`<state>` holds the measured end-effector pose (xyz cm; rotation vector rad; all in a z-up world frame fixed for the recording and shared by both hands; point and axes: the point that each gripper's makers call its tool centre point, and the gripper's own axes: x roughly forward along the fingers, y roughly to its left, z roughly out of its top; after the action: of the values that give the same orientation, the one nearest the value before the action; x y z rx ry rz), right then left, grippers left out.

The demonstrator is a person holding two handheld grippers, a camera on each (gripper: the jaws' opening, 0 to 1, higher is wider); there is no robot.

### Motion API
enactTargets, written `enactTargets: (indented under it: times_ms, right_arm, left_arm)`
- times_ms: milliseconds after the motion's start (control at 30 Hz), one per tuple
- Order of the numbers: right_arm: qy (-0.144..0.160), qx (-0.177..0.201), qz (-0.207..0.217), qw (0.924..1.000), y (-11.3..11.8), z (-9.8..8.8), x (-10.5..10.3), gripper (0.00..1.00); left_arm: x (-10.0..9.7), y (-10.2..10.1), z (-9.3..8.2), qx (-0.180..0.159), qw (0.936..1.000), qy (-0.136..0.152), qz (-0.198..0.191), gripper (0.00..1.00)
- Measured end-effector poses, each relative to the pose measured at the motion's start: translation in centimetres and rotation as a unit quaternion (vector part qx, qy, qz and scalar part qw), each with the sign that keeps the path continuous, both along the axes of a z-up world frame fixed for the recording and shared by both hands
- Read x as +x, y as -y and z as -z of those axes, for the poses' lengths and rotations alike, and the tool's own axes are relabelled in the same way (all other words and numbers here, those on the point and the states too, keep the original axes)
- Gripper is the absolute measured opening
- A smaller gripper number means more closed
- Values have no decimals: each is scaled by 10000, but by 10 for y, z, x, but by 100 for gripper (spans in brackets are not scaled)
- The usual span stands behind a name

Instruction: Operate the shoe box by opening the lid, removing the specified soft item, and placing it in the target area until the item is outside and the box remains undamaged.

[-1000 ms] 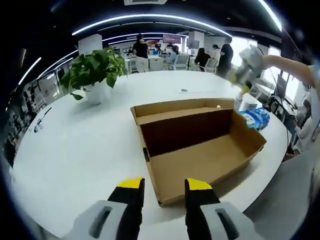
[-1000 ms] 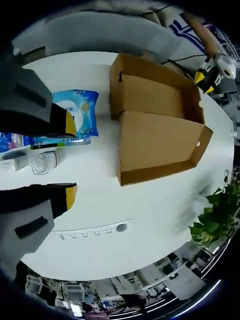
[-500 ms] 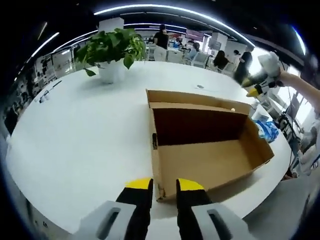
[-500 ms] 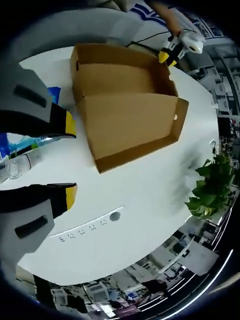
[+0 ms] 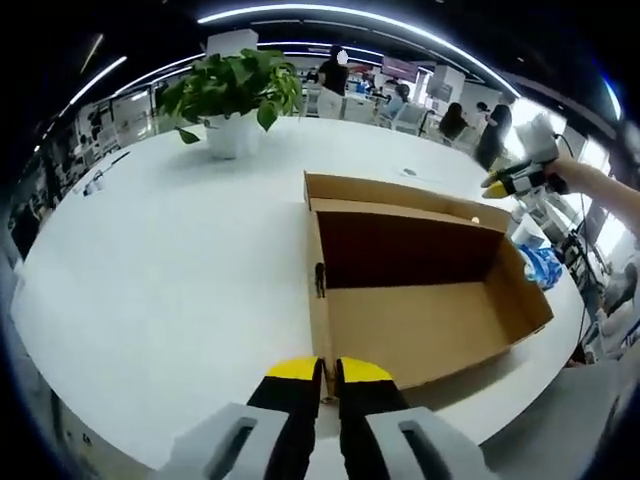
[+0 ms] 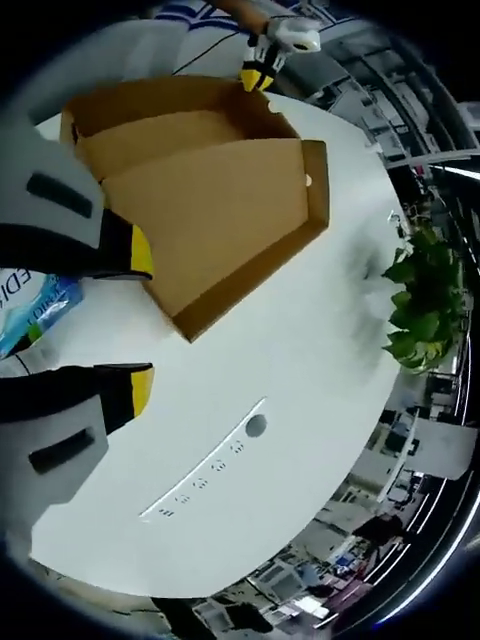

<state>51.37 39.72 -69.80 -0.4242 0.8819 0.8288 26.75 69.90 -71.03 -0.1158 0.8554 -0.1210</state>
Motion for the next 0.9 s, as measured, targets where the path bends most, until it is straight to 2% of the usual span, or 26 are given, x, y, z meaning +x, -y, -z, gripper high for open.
enactTargets:
  times_ms: [100, 367, 567, 733, 800, 900]
  right_arm:
    - [-224, 173, 221, 9994, -3, 8, 2, 29]
    - [-472, 489, 708, 9952, -12, 14, 2, 25]
    - [-657, 531, 979, 9916, -17, 28, 3, 25]
    - [-1059, 745, 1390, 9818, -24, 40, 3, 21]
    - [-1303, 899, 1679, 9730, -26, 44, 0, 17]
    - [-1392, 935, 1884, 9677, -27, 49, 0, 14]
  left_arm:
    - [0, 0, 0, -14, 10000, -14, -28, 5]
    - [0, 0, 1, -43, 9999, -33, -87, 5]
    - [0, 0, 1, -88, 9999, -28, -92, 5]
    - [0, 0, 1, -50, 9999, -52, -70, 5]
    - [0, 0, 1, -57, 9999, -53, -71, 5]
    - [0, 0, 1, -59, 10000, -58, -39, 5]
